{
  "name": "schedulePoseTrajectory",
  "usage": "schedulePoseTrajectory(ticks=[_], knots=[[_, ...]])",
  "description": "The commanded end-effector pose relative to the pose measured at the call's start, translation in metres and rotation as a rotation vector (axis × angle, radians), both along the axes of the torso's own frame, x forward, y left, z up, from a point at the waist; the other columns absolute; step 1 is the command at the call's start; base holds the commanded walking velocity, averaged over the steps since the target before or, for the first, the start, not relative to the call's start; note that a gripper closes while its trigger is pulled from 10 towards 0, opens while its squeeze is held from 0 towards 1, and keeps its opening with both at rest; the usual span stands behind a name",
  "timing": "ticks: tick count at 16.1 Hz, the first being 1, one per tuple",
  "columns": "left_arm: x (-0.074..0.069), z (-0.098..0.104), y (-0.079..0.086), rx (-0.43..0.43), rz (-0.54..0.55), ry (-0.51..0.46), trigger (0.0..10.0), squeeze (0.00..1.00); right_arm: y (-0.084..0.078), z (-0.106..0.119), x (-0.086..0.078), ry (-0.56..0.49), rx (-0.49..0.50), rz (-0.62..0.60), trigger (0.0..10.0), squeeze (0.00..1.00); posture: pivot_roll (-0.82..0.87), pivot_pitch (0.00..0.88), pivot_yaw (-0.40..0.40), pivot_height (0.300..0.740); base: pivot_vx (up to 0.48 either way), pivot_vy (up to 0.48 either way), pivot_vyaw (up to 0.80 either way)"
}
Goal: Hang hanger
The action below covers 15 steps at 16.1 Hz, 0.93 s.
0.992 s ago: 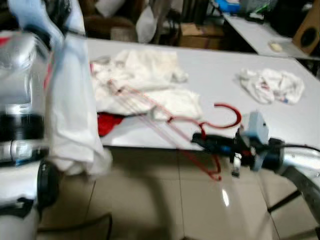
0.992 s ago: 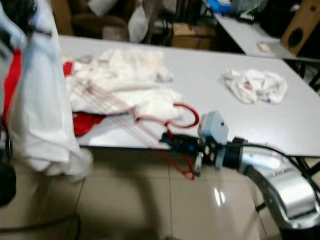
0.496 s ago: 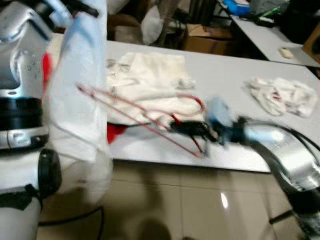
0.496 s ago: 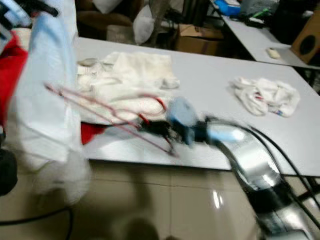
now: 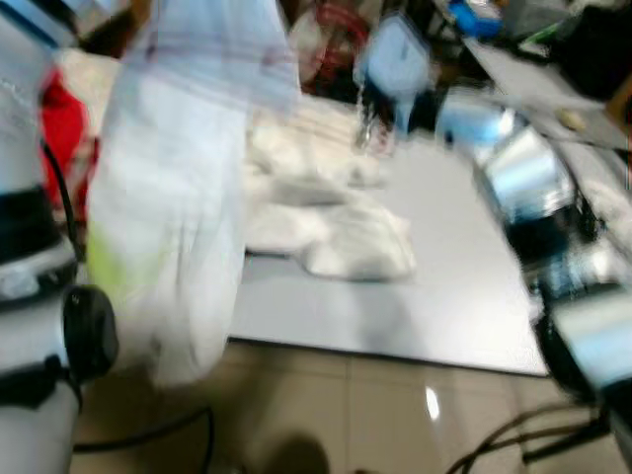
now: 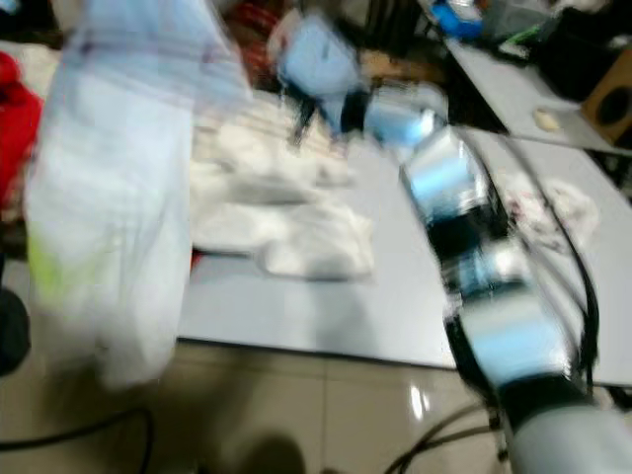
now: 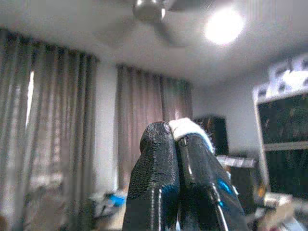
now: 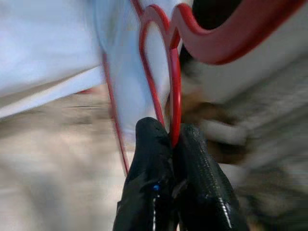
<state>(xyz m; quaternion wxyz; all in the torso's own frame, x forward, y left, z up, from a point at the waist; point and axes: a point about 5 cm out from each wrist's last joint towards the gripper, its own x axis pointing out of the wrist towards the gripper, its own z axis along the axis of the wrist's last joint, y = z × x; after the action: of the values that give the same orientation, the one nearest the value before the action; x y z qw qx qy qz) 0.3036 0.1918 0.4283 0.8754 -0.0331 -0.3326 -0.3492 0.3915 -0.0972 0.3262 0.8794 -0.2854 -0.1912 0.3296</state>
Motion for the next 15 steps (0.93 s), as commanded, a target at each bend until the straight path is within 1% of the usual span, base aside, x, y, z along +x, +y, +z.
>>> schedulePoseTrajectory(ticks=[1,2,3,4,5,6,7,8,9,10,11,12,13,14,15], knots=[[-0.012,0.021,0.009,-0.070,0.003,-0.065,10.0,0.00,-0.026,0.054,-0.002,-0.213,0.232,-0.108,10.0,0.00,0.06,0.000,-0.136,0.740,0.322,0.000,0.00],[-0.013,0.025,0.016,-0.105,0.021,-0.071,10.0,0.00,-0.029,0.068,-0.004,-0.275,0.273,-0.099,10.0,0.00,0.06,0.000,-0.138,0.740,0.322,0.000,0.00],[-0.013,0.024,0.023,-0.113,0.062,-0.062,10.0,0.00,-0.025,0.066,-0.005,-0.268,0.236,-0.055,10.0,0.00,0.06,0.000,-0.138,0.740,0.319,0.000,0.00],[-0.008,0.016,0.033,-0.119,0.120,-0.018,10.0,0.00,-0.015,0.040,-0.001,-0.207,0.099,0.010,10.0,0.00,0.05,0.000,-0.130,0.740,0.319,0.000,0.00],[-0.006,0.012,0.034,-0.115,0.134,-0.002,10.0,0.00,-0.013,0.030,-0.001,-0.208,0.043,0.011,10.0,0.00,0.05,0.000,-0.129,0.740,0.319,0.000,0.00],[0.000,-0.004,0.033,-0.092,0.175,0.044,10.0,0.00,-0.009,0.002,-0.001,-0.146,-0.029,0.075,10.0,0.00,0.05,0.000,-0.123,0.740,0.304,0.000,0.00],[0.008,-0.021,0.030,-0.081,0.209,0.102,10.0,0.00,-0.006,-0.022,-0.002,-0.080,-0.072,0.128,10.0,0.00,0.04,0.000,-0.116,0.740,0.244,0.000,0.00],[0.014,-0.041,0.027,-0.086,0.225,0.155,10.0,0.00,-0.006,-0.051,-0.008,0.006,-0.121,0.197,10.0,0.00,0.04,0.000,-0.108,0.740,0.000,0.000,0.00],[0.019,-0.061,0.025,-0.065,0.254,0.209,10.0,0.00,-0.007,-0.072,-0.015,0.064,-0.154,0.247,10.0,0.00,0.03,0.000,-0.105,0.740,0.000,0.000,0.00],[0.028,-0.096,0.027,0.018,0.359,0.308,10.0,0.00,-0.012,-0.100,-0.026,0.162,-0.179,0.291,10.0,0.00,0.03,0.000,-0.102,0.740,0.000,0.000,0.00],[0.038,-0.127,0.033,0.097,0.478,0.413,10.0,0.00,-0.017,-0.122,-0.036,0.229,-0.219,0.325,10.0,0.00,0.03,0.000,-0.102,0.740,0.000,0.000,0.00],[0.044,-0.146,0.042,0.157,0.591,0.479,10.0,0.00,-0.021,-0.132,-0.044,0.268,-0.231,0.347,10.0,0.00,0.02,0.000,-0.097,0.740,0.000,0.000,0.00],[0.050,-0.168,0.057,0.238,0.739,0.538,10.0,0.00,-0.027,-0.141,-0.055,0.326,-0.227,0.382,10.0,0.00,0.02,0.000,-0.091,0.740,0.000,0.000,0.00],[0.051,-0.181,0.068,0.300,0.823,0.570,10.0,0.00,-0.033,-0.143,-0.064,0.358,-0.221,0.410,10.0,0.00,0.01,0.000,-0.085,0.740,0.000,0.000,0.00],[0.050,-0.191,0.077,0.327,0.868,0.604,10.0,0.00,-0.038,-0.140,-0.073,0.372,-0.212,0.429,10.0,0.00,0.01,0.000,-0.077,0.740,0.000,0.000,0.00]])
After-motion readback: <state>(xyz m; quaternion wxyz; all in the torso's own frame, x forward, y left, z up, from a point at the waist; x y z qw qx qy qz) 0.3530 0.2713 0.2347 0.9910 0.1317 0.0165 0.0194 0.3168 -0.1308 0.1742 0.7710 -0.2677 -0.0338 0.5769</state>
